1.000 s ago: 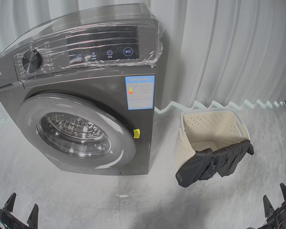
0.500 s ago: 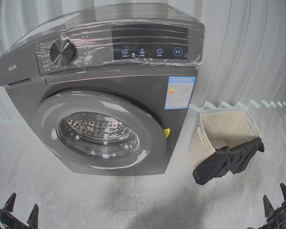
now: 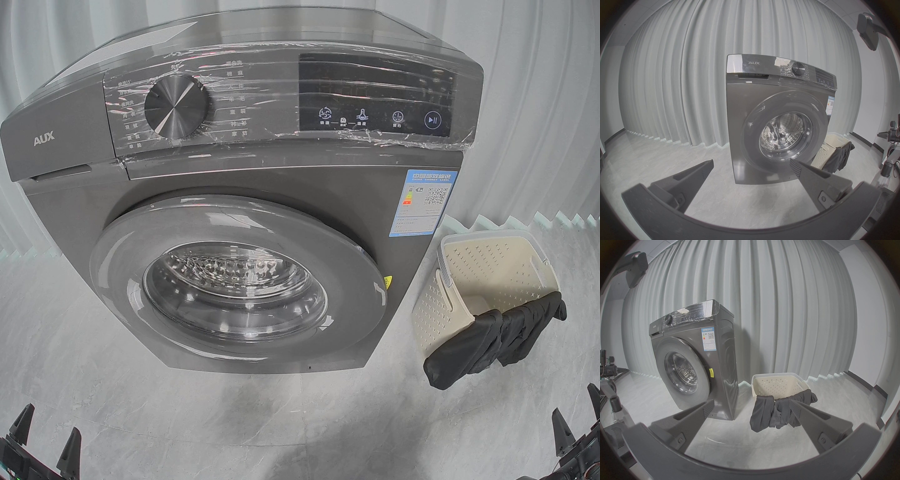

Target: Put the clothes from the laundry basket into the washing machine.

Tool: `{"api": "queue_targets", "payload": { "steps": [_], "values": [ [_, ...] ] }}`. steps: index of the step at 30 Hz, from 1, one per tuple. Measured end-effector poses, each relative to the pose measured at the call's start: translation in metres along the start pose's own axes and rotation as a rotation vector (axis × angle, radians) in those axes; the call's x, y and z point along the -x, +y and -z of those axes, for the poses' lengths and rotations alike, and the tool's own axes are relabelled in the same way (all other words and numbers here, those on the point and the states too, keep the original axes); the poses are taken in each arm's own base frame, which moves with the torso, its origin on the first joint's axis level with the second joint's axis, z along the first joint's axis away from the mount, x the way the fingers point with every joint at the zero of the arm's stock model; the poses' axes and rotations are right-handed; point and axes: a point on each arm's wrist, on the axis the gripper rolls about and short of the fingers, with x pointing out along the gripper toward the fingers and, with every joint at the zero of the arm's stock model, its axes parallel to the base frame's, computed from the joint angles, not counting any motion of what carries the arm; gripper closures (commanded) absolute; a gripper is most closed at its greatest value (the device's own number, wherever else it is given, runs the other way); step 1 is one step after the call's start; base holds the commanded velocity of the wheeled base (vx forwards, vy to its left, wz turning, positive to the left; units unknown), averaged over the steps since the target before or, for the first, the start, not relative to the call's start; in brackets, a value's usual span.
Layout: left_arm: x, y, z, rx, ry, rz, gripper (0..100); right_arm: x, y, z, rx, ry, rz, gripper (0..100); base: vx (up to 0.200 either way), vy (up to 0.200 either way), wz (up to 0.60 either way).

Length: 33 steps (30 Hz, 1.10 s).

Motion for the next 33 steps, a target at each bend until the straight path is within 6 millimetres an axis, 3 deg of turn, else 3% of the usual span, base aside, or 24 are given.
{"api": "queue_targets", "payload": {
  "steps": [25,33],
  "values": [
    [0.0000,0.0000,0.0000,0.000,0.000,0.000,0,0.0000,0.0001,0.0000,-0.001,0.000,0.001,0,0.000,0.000,0.07],
    [0.0000,0.0000,0.0000,0.001,0.000,-0.001,0,0.0000,0.0001,0.0000,-0.001,0.000,0.001,0,0.000,0.200,0.00]
  ]
}}
